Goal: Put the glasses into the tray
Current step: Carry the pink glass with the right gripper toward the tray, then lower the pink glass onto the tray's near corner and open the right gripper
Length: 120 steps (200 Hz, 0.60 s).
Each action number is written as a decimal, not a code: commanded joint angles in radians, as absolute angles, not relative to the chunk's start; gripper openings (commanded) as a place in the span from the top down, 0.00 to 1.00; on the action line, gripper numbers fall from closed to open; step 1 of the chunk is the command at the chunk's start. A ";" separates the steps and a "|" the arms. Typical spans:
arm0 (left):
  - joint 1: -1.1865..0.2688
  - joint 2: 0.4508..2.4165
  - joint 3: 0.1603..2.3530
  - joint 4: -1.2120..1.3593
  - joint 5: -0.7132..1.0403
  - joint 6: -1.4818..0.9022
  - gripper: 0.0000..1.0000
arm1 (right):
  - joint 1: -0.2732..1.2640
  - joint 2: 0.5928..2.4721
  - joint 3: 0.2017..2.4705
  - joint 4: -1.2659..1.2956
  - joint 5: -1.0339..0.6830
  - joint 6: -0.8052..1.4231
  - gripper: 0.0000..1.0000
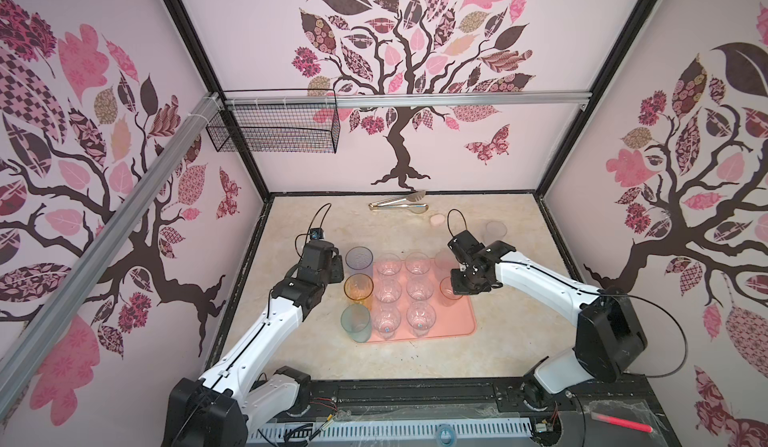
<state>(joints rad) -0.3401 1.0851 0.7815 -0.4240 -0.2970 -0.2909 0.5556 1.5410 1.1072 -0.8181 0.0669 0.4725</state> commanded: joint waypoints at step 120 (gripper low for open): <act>-0.336 1.086 0.756 -0.404 -0.279 -0.293 0.33 | 0.562 1.656 1.180 -0.811 0.126 0.458 0.89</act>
